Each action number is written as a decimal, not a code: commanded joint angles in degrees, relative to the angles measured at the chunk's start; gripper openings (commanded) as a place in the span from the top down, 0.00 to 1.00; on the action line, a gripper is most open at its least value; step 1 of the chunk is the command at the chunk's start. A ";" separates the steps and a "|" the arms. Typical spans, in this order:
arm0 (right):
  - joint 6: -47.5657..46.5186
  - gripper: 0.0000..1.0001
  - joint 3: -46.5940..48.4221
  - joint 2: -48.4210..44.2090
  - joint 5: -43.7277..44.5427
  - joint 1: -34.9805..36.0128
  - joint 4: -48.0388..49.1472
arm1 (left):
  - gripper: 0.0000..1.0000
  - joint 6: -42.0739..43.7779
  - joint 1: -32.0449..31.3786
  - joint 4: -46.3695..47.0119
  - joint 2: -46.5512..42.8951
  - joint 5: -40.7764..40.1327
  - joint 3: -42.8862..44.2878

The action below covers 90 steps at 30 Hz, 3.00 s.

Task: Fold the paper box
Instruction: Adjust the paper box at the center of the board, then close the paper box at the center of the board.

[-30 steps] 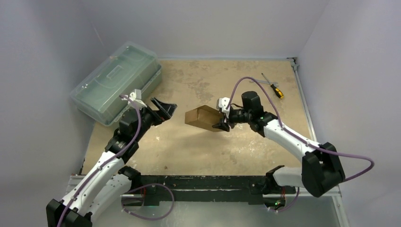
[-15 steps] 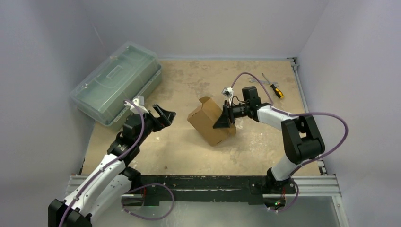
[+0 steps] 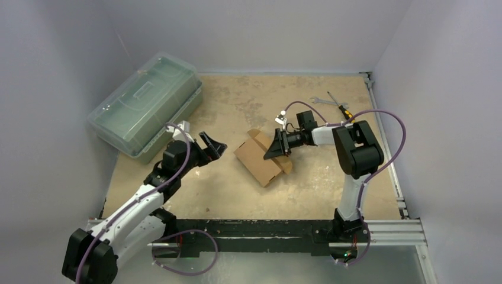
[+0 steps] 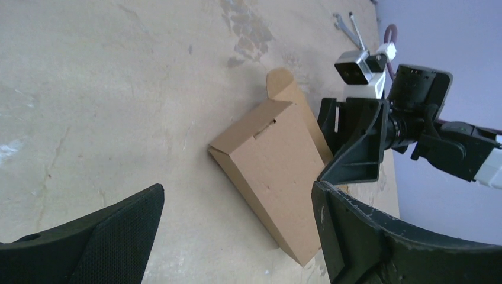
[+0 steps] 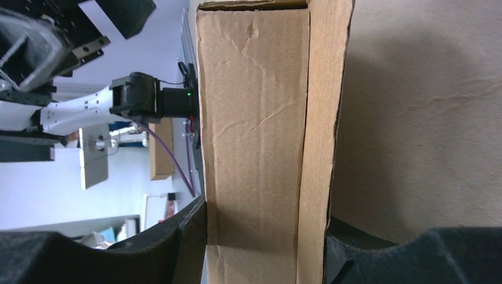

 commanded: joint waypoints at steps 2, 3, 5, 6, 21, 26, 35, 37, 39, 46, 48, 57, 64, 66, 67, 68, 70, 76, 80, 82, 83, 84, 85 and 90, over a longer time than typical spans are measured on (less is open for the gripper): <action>1.07 0.44 3.15 2.40 1.56 -0.53 -1.79 | 0.07 -2.72 0.25 8.51 7.30 8.60 -1.03; 0.92 0.44 3.44 2.85 2.03 -0.58 -2.09 | 0.08 -3.03 0.17 8.51 8.83 9.09 -0.55; 0.67 0.43 3.81 3.60 2.87 -0.77 -2.47 | 0.08 -3.05 -0.40 6.93 12.38 9.13 1.33; 0.64 0.43 4.05 4.11 3.16 -0.80 -2.68 | 0.09 -2.66 -1.09 6.12 14.08 8.96 2.46; -1.43 0.38 5.29 4.72 4.74 -1.07 -4.73 | 0.13 -7.06 -15.98 -11.71 37.03 -8.84 21.54; -2.20 0.36 5.51 4.35 5.30 -1.24 -5.26 | 0.13 -8.32 -17.24 -13.87 40.31 -10.22 24.43; -5.28 0.28 6.21 2.98 7.93 -1.87 -7.60 | 0.14 -9.63 -17.94 -15.28 42.94 -11.19 26.39; -6.01 0.19 6.43 2.28 8.84 -2.49 -8.21 | 0.14 -9.57 -18.01 -15.61 43.14 -11.30 26.37; -6.77 0.02 6.56 1.57 9.64 -3.32 -8.68 | 0.14 -9.50 -18.00 -15.75 43.48 -11.24 26.30; -9.94 0.01 7.01 -0.70 12.74 -6.14 -10.75 | 0.14 -9.21 -18.00 -15.46 44.39 -10.67 26.35; -12.24 0.01 7.32 -1.99 15.40 -6.41 -11.75 | 0.14 -9.00 -17.94 -15.51 44.50 -10.60 26.44; -26.71 0.01 2.28 -18.08 23.78 -6.24 -7.41 | 0.14 -6.28 -17.94 -14.76 43.74 -8.63 27.91; -35.56 0.23 -1.44 -25.74 27.52 -4.98 -6.05 | 0.12 -0.41 -17.30 -16.35 41.38 -6.97 33.12; -37.80 0.31 -1.60 -25.77 29.07 -3.94 -7.29 | 0.12 1.86 -16.86 -17.14 39.54 -6.39 34.12; -38.85 0.35 -1.54 -25.65 30.01 -3.28 -7.81 | 0.12 2.88 -16.77 -17.27 38.48 -6.13 34.10; -39.51 0.39 -1.57 -25.55 30.96 -2.72 -8.03 | 0.12 3.70 -16.70 -17.23 37.12 -5.98 33.58; -40.51 0.50 -1.37 -25.15 32.46 -1.34 -8.72 | 0.14 4.98 -16.54 -16.09 33.97 -5.18 31.38; -42.17 0.79 0.75 -21.71 38.57 4.44 -10.96 | 0.45 1.08 -16.14 -15.14 25.15 -7.22 19.46; -42.00 0.83 1.32 -19.65 45.48 8.17 -10.64 | 0.61 -3.73 -15.97 -10.40 22.92 -5.08 10.95; -42.18 0.85 1.91 -18.41 47.27 9.02 -11.32 | 0.65 -4.79 -15.93 -8.56 23.68 -4.54 8.94; -42.50 0.86 2.24 -17.86 47.57 9.37 -11.93 | 0.66 -4.99 -15.97 -8.05 24.39 -4.44 8.57; -42.80 0.87 2.46 -17.44 47.70 9.63 -12.46 | 0.67 -5.02 -15.98 -7.42 25.35 -4.35 8.45; -43.55 0.87 2.64 -17.20 47.38 9.87 -13.05 | 0.67 -5.02 -16.00 -6.86 26.47 -4.20 8.52; -45.67 0.89 2.84 -16.61 44.81 11.35 -15.21 | 0.67 -3.91 -15.18 -3.87 32.25 -2.57 11.40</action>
